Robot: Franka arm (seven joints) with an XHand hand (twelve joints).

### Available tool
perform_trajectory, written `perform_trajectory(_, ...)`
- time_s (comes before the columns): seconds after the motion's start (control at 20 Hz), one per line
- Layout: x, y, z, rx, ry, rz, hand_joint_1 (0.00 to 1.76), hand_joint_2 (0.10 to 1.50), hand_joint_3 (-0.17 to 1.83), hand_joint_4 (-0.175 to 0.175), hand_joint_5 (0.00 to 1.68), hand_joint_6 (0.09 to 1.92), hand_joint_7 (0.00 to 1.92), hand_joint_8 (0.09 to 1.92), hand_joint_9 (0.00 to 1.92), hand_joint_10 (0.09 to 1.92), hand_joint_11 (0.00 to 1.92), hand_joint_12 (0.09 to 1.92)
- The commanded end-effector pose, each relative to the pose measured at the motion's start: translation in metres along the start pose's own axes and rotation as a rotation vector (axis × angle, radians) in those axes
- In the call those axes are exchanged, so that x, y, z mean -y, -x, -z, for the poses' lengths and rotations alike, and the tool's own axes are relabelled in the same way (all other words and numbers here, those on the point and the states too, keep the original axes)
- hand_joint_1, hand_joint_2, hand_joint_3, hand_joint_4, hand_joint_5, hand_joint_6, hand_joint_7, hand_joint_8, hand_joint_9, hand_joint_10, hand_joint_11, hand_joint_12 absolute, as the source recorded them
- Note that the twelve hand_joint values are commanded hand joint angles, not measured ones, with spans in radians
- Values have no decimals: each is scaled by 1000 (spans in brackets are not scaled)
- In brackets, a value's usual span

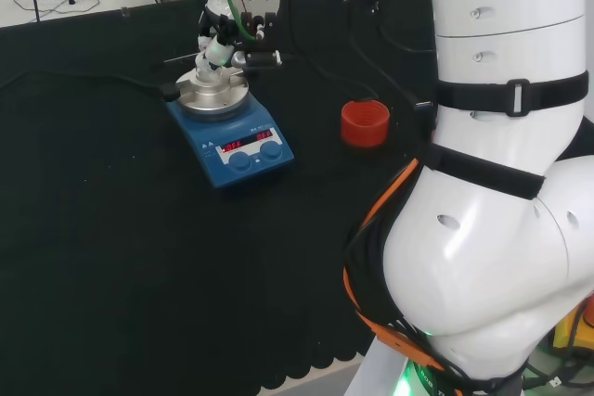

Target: Place the round-bottom flask on the heater.

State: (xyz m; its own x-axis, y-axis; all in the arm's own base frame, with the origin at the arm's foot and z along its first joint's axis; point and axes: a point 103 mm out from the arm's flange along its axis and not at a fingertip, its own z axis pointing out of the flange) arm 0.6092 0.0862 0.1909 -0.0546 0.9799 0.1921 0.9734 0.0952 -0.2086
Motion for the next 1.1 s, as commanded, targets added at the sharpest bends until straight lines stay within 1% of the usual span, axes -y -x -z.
perform_trajectory(0.05,-2,1,0,7,-2,-1,1083,701,784,110,1055,1107,386,674,592,658,325,1302)
perform_trajectory(0.2,-3,3,0,-5,4,-5,1082,701,783,111,1055,1107,386,674,592,659,325,1302)
perform_trajectory(0.25,-4,4,-1,-17,1,-6,1081,722,751,100,1043,1108,382,675,590,661,325,1303)
perform_trajectory(0.35,-4,7,-1,-38,-1,-7,1068,829,566,81,1000,1096,357,687,571,676,319,1309)
perform_trajectory(0.4,-4,7,-1,-40,-6,-7,1050,805,557,33,910,1064,340,688,557,682,314,1306)
perform_trajectory(0.45,-3,8,-1,-42,-12,-6,1033,752,608,-8,809,1036,325,689,544,689,305,1307)
perform_trajectory(0.5,-3,8,-2,-42,-15,-6,1019,699,668,-32,692,997,310,692,528,698,290,1313)
perform_trajectory(0.55,-3,8,-2,-39,-16,-7,1008,656,715,-45,596,951,298,697,514,707,276,1318)
perform_trajectory(0.65,-3,8,-1,-36,-21,-6,993,606,760,-53,474,864,280,705,492,721,253,1325)
perform_trajectory(0.8,-1,8,-1,-35,-31,-3,977,574,771,-55,367,671,255,716,464,739,229,1335)
perform_trajectory(1.0,7,10,4,-36,-22,1,930,556,730,-47,296,370,221,723,433,757,196,1348)
perform_trajectory(1.1,14,12,8,-37,-16,-4,894,554,701,-41,258,264,211,724,426,761,178,1354)
